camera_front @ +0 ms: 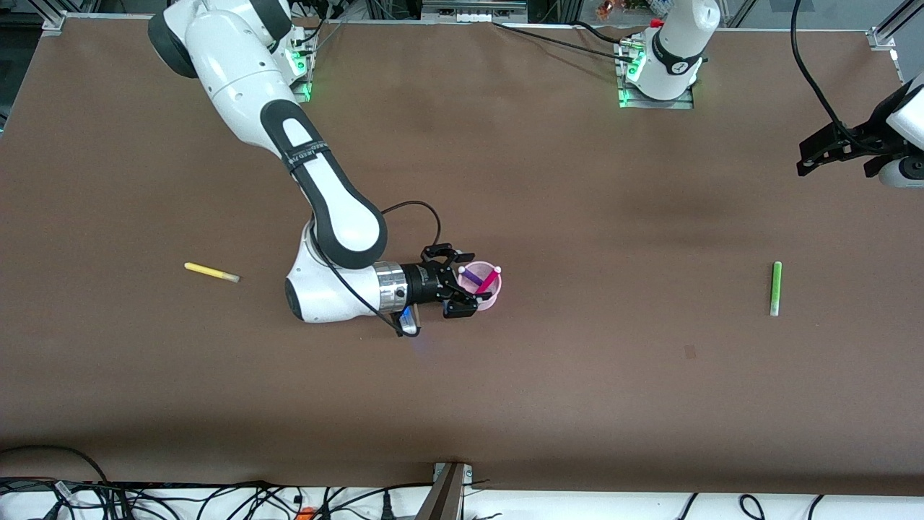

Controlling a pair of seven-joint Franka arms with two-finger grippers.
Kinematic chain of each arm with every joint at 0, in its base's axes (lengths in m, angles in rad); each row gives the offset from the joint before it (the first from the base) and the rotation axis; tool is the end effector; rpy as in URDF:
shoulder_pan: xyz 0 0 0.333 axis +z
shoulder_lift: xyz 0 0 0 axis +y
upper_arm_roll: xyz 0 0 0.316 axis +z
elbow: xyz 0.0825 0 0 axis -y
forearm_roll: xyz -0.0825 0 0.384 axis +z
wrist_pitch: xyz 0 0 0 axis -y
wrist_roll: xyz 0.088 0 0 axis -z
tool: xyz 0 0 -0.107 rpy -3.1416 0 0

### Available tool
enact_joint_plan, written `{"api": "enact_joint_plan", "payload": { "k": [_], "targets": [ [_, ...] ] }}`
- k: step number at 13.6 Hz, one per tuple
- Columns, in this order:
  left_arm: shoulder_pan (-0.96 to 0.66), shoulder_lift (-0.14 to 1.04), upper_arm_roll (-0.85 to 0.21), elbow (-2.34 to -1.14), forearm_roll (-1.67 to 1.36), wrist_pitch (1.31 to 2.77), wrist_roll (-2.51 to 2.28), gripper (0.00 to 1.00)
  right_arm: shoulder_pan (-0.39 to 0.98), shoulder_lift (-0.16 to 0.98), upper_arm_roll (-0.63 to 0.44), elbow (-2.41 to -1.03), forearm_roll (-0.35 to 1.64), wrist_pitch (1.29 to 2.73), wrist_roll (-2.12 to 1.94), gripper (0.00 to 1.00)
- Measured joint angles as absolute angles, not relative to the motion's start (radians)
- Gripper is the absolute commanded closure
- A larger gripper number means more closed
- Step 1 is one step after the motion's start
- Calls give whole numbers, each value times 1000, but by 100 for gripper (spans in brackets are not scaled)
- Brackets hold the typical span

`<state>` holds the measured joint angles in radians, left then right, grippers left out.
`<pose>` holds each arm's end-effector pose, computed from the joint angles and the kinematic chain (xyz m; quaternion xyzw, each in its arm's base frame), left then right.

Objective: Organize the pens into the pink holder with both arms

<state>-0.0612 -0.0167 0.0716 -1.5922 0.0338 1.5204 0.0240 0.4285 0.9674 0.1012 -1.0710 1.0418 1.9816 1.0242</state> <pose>0.5435 0.0098 0.6194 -0.9995 0.0064 0.0278 0.0158 0.6643 0.4188 0.2676 -0.7612 0.4277 0.3569 0.3320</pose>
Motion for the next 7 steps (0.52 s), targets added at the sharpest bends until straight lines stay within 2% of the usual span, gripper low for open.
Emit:
{"api": "enact_joint_plan", "payload": {
  "k": [4, 7],
  "targets": [
    [-61, -17, 73, -1592, 34, 1518, 23, 0, 426, 901, 99, -1072, 836, 1974, 1023, 0],
    [-61, -17, 75, -1592, 34, 1517, 23, 0, 424, 839, 37, -1099, 787, 1951, 993, 0]
  ]
}}
